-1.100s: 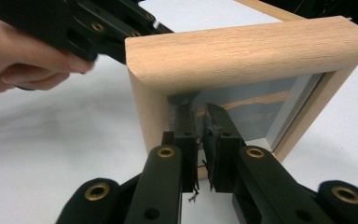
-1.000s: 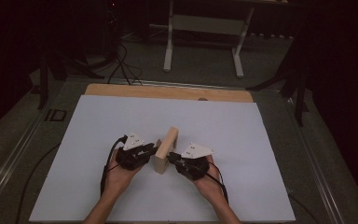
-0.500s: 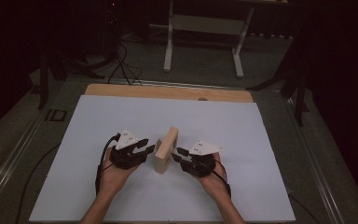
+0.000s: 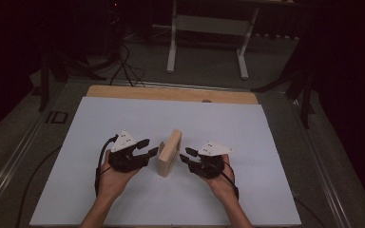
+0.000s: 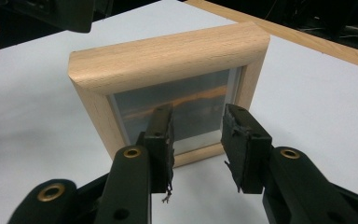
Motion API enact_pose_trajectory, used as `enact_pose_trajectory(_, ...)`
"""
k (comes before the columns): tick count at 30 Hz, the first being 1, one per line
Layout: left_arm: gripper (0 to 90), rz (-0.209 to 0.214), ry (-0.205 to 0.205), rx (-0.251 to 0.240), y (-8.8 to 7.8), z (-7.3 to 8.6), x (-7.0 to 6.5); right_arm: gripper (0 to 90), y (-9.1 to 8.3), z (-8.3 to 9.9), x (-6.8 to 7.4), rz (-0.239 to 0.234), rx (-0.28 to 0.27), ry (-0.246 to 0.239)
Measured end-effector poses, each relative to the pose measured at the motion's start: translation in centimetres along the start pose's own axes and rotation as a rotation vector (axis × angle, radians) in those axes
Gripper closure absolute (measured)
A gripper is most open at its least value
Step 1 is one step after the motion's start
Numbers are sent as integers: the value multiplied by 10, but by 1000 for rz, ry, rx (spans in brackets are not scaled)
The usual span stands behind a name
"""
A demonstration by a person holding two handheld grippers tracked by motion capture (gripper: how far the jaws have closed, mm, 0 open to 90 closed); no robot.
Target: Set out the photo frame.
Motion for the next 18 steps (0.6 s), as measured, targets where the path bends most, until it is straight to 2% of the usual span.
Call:
enact_pose_trajectory(11, 503, 17, 12, 3, -3, -5, -9, 634, -4, -1, -4, 7, -10, 5)
enact_pose_trajectory(14, 479, 28, 20, -8, -5, -10, -15, 634, -5, -1, -5, 9, -12, 8)
enact_pose_trajectory(18, 462, 39, 36, 2, -4, -11, -21, 634, -6, -1, -6, 10, -13, 11)
Point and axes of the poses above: each handheld gripper's, and its own axes: y roughly forward along the jaws, z roughly out of its underside, x roughly to its left, the point moved 7 cm from there along y, roughly forward along the jaws, and after that the axes turned 6 degrees about y, right-handed, at the moved point
